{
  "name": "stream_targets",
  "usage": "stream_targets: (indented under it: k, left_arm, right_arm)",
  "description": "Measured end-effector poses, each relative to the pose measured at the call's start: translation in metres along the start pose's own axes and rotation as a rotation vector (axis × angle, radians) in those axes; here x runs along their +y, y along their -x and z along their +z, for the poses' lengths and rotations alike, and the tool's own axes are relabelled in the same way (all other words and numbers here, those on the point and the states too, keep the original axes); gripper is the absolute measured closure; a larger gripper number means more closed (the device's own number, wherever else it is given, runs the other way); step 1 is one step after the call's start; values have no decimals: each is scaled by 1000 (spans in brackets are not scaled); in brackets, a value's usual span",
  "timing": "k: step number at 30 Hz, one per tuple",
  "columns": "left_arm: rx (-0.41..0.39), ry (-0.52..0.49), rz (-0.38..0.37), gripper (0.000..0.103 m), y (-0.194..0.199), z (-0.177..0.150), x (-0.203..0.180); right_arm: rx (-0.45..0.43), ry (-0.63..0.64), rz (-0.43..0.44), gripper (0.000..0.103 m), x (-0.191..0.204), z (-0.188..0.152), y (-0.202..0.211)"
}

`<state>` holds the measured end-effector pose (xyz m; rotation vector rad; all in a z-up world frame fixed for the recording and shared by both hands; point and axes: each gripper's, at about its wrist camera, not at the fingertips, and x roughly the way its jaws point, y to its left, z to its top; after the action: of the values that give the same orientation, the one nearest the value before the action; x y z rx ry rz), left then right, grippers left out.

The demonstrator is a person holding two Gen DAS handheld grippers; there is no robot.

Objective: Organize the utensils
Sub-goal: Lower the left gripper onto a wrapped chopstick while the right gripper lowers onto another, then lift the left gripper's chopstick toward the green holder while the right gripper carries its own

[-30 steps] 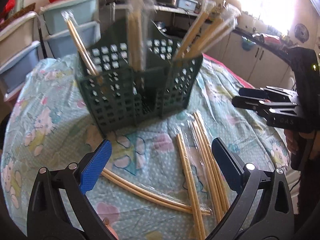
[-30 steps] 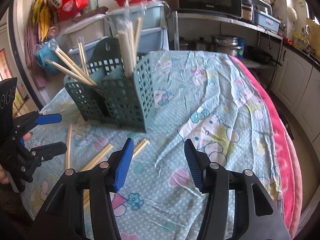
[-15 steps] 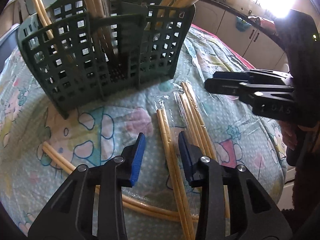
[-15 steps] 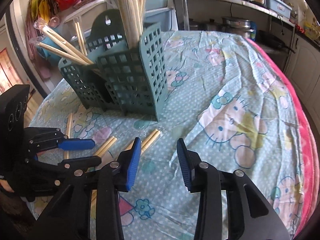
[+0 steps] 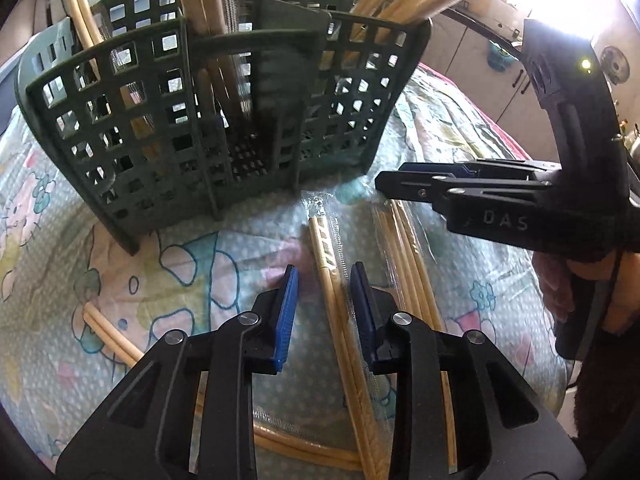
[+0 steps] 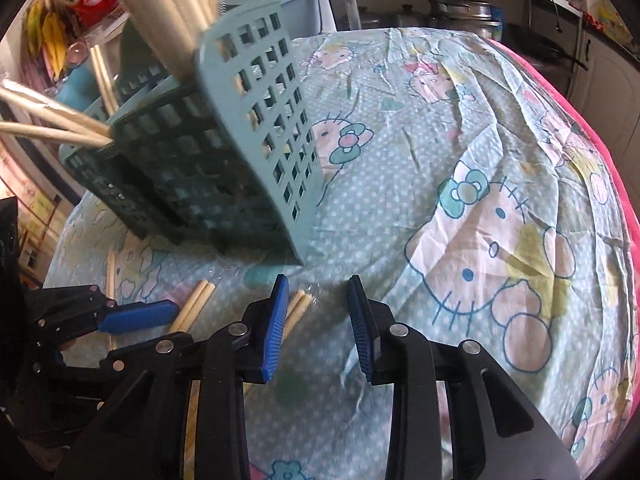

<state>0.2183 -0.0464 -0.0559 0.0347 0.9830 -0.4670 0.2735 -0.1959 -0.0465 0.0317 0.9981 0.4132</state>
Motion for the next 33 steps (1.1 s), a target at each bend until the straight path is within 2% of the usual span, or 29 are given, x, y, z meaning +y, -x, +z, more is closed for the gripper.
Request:
stream_targets:
  k: [9, 15, 21, 24, 28, 33]
  left_arm:
    - [5, 43, 26, 77, -11, 17, -1]
    - [2, 32, 39, 92, -13, 17, 2]
    - [-3, 50, -9, 99, -6, 14, 18]
    - [-4, 48, -27, 99, 3, 11, 24]
    - [-10, 65, -94, 99, 21, 5, 30]
    - [-65, 55, -129, 99, 51, 0, 28]
  right_arm:
    - [4, -30, 20, 76, -4, 0, -3]
    - [-16, -34, 24, 93, -7, -9, 4]
    - [-65, -47, 59, 96, -13, -10, 20]
    - [-106, -34, 83, 96, -11, -10, 35]
    - [-152, 1, 103, 96, -4, -9, 56]
    - [-207, 46, 123, 96, 8, -4, 83]
